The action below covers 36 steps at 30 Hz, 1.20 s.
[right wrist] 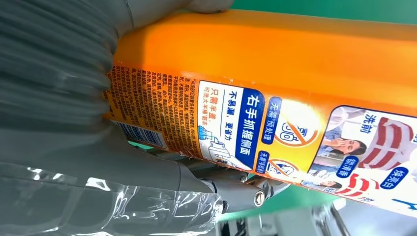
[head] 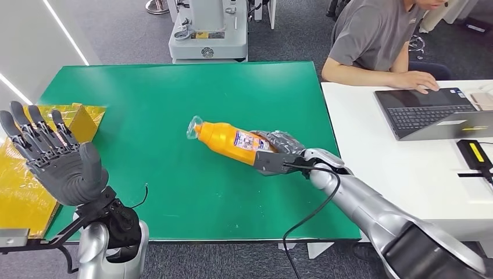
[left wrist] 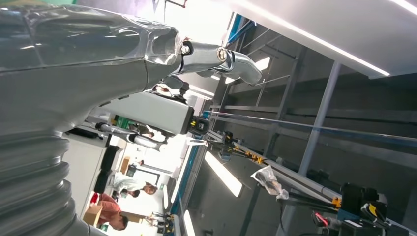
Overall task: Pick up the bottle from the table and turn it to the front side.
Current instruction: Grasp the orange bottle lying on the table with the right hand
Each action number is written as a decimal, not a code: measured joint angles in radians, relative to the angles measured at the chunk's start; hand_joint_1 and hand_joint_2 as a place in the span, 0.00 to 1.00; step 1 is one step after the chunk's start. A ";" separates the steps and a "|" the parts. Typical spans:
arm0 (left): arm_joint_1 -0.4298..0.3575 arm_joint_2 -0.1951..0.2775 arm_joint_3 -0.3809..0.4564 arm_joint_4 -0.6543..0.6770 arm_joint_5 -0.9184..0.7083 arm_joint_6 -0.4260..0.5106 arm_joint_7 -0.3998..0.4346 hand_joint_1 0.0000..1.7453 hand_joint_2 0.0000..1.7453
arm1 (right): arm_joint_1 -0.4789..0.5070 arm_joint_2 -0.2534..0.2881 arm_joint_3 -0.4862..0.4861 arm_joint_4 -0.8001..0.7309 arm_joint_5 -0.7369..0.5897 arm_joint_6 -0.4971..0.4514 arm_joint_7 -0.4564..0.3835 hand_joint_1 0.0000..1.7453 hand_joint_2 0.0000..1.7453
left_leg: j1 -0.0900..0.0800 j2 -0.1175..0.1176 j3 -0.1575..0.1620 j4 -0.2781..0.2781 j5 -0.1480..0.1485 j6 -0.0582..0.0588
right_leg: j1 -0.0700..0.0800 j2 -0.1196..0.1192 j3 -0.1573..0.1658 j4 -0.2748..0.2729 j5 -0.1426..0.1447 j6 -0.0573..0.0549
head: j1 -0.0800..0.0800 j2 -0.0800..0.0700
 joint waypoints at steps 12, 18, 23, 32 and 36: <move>0.007 0.000 0.000 0.000 0.002 -0.011 0.000 0.00 1.00 | 0.092 -0.053 -0.171 -0.188 -0.030 -0.036 0.014 1.00 1.00 | 0.000 0.000 0.000 0.000 0.000 0.000 | 0.000 0.000 0.000 0.000 0.000 0.000 | 0.000 0.000; -0.011 0.010 -0.003 0.034 0.050 0.003 0.006 0.00 1.00 | 0.192 -0.073 -0.258 -0.366 0.080 -0.154 0.042 1.00 1.00 | 0.000 0.000 0.000 0.000 0.000 0.000 | 0.000 0.000 -0.001 0.000 0.000 0.000 | 0.000 0.000; -0.052 0.034 -0.034 0.123 0.079 -0.040 0.044 0.00 1.00 | 0.260 -0.067 -0.318 -0.503 0.163 -0.245 0.031 1.00 1.00 | 0.000 0.000 0.000 0.000 0.000 0.000 | 0.000 0.000 -0.001 0.000 0.000 0.000 | 0.000 0.000; -0.127 0.043 -0.105 0.255 0.086 -0.110 0.095 0.00 1.00 | 0.304 -0.040 -0.351 -0.629 0.173 -0.307 0.011 1.00 1.00 | 0.000 0.000 0.000 0.000 0.000 0.000 | 0.000 0.000 -0.001 0.000 0.000 0.000 | 0.000 0.000; -0.147 0.043 -0.122 0.285 0.087 -0.119 0.103 0.00 1.00 | 0.310 -0.035 -0.351 -0.647 0.168 -0.308 0.008 1.00 1.00 | 0.000 0.000 0.000 0.000 0.000 0.000 | 0.000 0.000 -0.001 0.000 0.000 0.000 | 0.000 0.000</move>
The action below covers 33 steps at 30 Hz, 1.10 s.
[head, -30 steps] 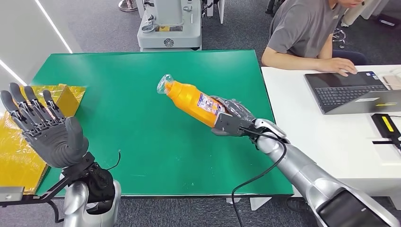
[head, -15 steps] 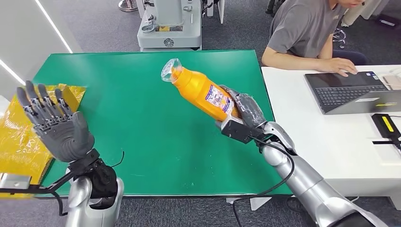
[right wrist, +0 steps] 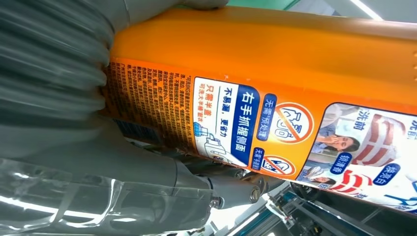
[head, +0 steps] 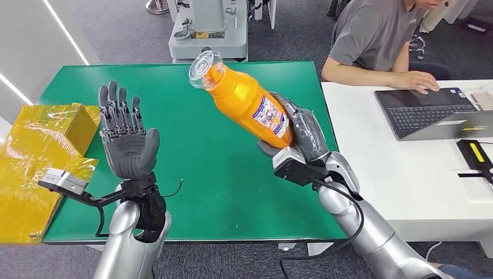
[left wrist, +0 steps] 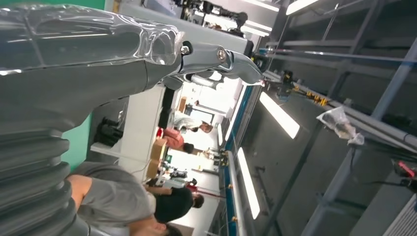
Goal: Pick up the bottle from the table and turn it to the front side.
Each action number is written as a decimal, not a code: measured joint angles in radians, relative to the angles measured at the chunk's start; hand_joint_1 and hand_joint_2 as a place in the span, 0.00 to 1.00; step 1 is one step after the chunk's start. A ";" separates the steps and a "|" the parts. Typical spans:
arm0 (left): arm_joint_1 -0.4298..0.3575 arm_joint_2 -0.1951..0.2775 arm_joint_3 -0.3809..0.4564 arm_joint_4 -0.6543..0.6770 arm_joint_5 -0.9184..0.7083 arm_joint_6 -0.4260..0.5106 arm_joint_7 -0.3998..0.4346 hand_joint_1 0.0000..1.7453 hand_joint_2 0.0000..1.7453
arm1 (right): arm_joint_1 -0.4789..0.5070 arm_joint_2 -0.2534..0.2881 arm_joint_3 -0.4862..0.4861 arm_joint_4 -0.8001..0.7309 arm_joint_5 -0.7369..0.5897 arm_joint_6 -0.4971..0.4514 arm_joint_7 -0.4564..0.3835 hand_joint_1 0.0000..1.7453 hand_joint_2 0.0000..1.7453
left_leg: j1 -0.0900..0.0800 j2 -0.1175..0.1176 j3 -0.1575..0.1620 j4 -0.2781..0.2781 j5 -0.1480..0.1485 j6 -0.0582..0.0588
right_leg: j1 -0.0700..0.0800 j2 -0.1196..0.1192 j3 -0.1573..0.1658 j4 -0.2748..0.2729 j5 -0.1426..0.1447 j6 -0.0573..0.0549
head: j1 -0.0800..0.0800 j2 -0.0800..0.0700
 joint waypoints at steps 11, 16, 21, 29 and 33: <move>-0.053 -0.005 -0.045 0.083 0.004 -0.038 0.016 0.00 1.00 | 0.028 0.001 0.019 0.018 0.004 0.034 -0.016 1.00 1.00 | 0.000 0.000 0.000 0.000 0.000 0.000 | 0.000 0.000 0.000 0.000 0.000 0.000 | 0.000 0.000; -0.054 -0.008 -0.049 0.098 -0.002 -0.058 0.019 0.00 1.00 | 0.030 0.002 0.031 0.043 0.017 0.078 -0.014 1.00 1.00 | 0.000 0.000 0.000 0.000 0.000 0.000 | 0.000 0.000 0.000 0.000 0.000 0.000 | 0.000 0.000; -0.056 -0.020 -0.050 0.108 -0.019 -0.081 0.026 0.00 1.00 | 0.031 0.012 0.045 0.088 0.034 0.133 -0.015 1.00 1.00 | 0.000 0.000 0.000 0.000 0.000 0.000 | 0.000 0.000 0.000 0.000 0.000 0.000 | 0.000 0.000; -0.068 -0.030 -0.052 0.128 -0.025 -0.092 0.034 0.00 1.00 | 0.031 0.029 0.064 0.143 0.043 0.167 -0.015 1.00 1.00 | 0.000 0.000 0.000 0.000 0.000 0.000 | 0.000 0.000 0.000 0.000 0.000 0.000 | 0.000 0.000; -0.074 -0.032 -0.053 0.141 -0.026 -0.100 0.034 0.00 1.00 | 0.029 0.038 0.069 0.160 0.053 0.189 -0.016 1.00 1.00 | 0.000 0.000 -0.001 0.000 0.000 0.000 | 0.000 0.000 0.000 0.000 0.000 0.000 | 0.000 0.000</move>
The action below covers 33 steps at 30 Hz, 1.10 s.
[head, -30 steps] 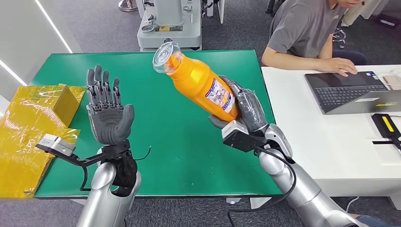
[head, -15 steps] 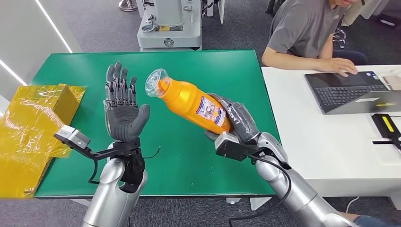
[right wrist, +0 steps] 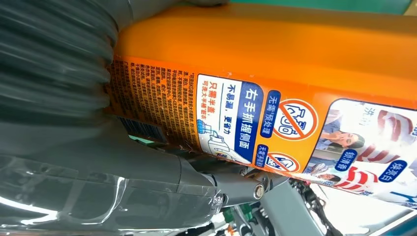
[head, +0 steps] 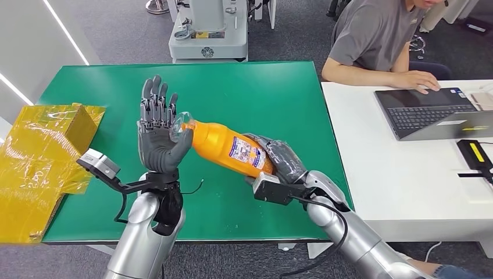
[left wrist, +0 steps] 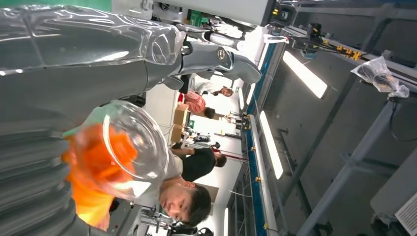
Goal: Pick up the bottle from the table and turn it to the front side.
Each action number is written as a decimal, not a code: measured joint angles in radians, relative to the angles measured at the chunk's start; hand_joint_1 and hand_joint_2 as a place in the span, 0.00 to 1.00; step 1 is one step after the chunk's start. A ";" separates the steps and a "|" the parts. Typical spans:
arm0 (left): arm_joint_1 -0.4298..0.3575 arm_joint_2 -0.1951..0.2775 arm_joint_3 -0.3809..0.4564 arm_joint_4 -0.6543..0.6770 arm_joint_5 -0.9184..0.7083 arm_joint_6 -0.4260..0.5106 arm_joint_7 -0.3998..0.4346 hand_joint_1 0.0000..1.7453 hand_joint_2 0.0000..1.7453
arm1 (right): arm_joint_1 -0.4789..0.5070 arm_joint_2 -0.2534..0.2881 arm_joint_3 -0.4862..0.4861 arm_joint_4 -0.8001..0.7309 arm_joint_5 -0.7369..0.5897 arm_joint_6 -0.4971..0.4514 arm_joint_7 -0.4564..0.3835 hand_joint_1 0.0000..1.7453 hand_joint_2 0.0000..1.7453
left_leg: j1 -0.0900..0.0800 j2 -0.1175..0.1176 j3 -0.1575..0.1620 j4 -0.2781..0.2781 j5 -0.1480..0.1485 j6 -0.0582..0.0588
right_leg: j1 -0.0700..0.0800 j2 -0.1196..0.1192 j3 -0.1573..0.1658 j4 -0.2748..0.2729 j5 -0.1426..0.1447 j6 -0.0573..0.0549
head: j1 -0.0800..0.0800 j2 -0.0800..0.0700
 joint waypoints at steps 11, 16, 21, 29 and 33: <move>-0.014 -0.008 0.000 0.021 0.012 -0.007 -0.012 0.00 1.00 | -0.078 0.074 0.004 0.071 0.007 -0.007 -0.016 1.00 1.00 | 0.000 0.000 0.000 0.000 0.000 0.000 | 0.000 0.000 0.000 0.001 0.000 0.000 | 0.000 0.000; -0.019 -0.008 0.000 0.031 0.015 -0.006 -0.012 0.00 1.00 | -0.092 0.089 0.003 0.086 0.009 -0.023 -0.019 1.00 1.00 | 0.000 0.000 0.000 0.000 0.000 0.000 | 0.000 0.000 0.000 0.000 0.000 0.000 | 0.000 0.000; -0.025 -0.009 0.000 0.039 0.021 -0.006 -0.012 0.00 1.00 | -0.094 0.095 0.000 0.093 0.010 -0.029 -0.019 1.00 1.00 | 0.000 0.000 0.000 0.000 0.000 0.000 | 0.000 0.000 0.000 0.000 0.000 0.000 | 0.000 0.000; -0.028 -0.016 0.000 0.048 0.025 -0.007 -0.012 0.00 1.00 | -0.094 0.102 -0.001 0.110 0.011 -0.018 -0.021 1.00 1.00 | 0.000 0.000 0.000 0.000 0.000 0.000 | 0.000 0.000 0.000 0.000 0.000 0.000 | 0.000 0.000; -0.028 -0.016 0.000 0.050 0.027 -0.006 -0.012 0.00 1.00 | -0.095 0.109 0.000 0.123 0.010 -0.010 -0.021 1.00 1.00 | 0.000 0.000 0.000 0.000 0.000 0.000 | 0.000 0.000 0.000 0.000 0.000 0.000 | 0.000 0.000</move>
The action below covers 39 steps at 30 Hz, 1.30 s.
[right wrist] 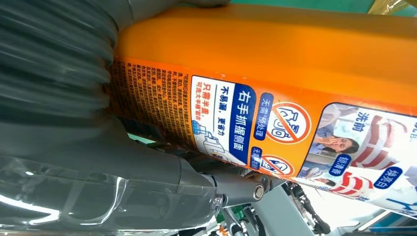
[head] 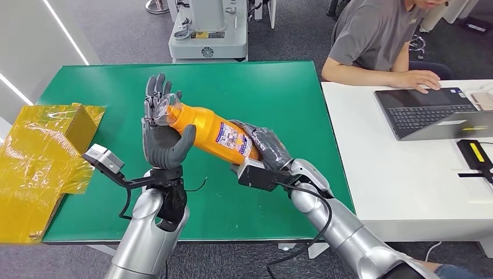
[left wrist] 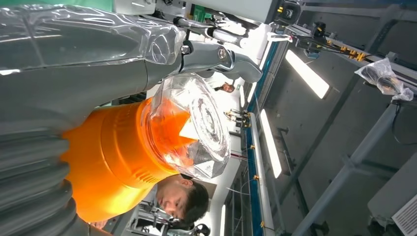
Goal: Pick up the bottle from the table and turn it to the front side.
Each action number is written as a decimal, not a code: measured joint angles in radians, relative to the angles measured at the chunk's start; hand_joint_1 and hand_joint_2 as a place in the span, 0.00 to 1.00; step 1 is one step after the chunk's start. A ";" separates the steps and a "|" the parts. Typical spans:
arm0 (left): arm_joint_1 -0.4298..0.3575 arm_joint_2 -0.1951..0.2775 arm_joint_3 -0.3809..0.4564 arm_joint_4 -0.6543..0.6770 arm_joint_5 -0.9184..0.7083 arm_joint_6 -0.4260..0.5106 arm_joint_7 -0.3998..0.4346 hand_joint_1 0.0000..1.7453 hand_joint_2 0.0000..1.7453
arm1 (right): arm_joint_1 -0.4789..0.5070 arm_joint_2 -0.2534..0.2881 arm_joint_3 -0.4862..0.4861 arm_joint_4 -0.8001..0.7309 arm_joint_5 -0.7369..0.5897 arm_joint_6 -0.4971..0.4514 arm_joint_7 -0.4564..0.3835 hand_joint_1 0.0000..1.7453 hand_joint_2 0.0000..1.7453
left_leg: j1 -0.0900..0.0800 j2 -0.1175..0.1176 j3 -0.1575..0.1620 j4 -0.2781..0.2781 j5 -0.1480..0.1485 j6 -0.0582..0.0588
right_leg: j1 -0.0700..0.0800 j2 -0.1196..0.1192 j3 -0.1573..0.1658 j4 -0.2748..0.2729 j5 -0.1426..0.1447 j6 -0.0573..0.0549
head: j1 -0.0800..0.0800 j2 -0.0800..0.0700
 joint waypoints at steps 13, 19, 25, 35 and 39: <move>0.000 -0.001 0.000 0.009 0.003 0.000 0.000 0.00 1.00 | -0.014 0.024 0.008 0.063 -0.008 0.026 -0.003 1.00 1.00 | 0.000 0.000 0.000 0.000 0.000 0.000 | 0.000 0.000 0.000 0.000 0.000 0.000 | 0.000 0.000; -0.004 -0.004 0.000 0.026 0.012 -0.002 -0.004 0.00 1.00 | -0.027 0.035 0.014 0.096 -0.021 0.010 -0.023 1.00 1.00 | 0.000 0.000 0.000 0.000 0.000 0.000 | 0.000 0.000 0.000 0.000 0.000 0.000 | 0.000 0.000; -0.017 -0.005 0.000 0.044 0.018 -0.002 -0.020 0.00 1.00 | -0.048 0.037 0.015 0.106 -0.021 -0.015 -0.030 1.00 1.00 | 0.000 0.000 0.000 0.000 0.000 0.000 | 0.000 0.000 0.000 0.000 0.000 0.000 | 0.000 0.000; -0.020 -0.005 0.000 0.058 0.018 -0.003 -0.023 0.00 1.00 | -0.092 0.041 0.009 0.080 -0.012 -0.044 -0.028 1.00 1.00 | 0.000 0.000 0.000 0.000 0.000 0.000 | 0.000 0.000 0.000 0.000 0.000 0.000 | 0.000 0.000; -0.020 -0.005 0.000 0.059 0.018 -0.001 -0.024 0.00 1.00 | -0.099 0.043 0.004 0.053 -0.010 -0.048 -0.024 1.00 1.00 | 0.000 0.000 0.000 0.000 0.000 0.000 | 0.000 0.000 0.000 0.000 0.000 0.000 | 0.000 0.000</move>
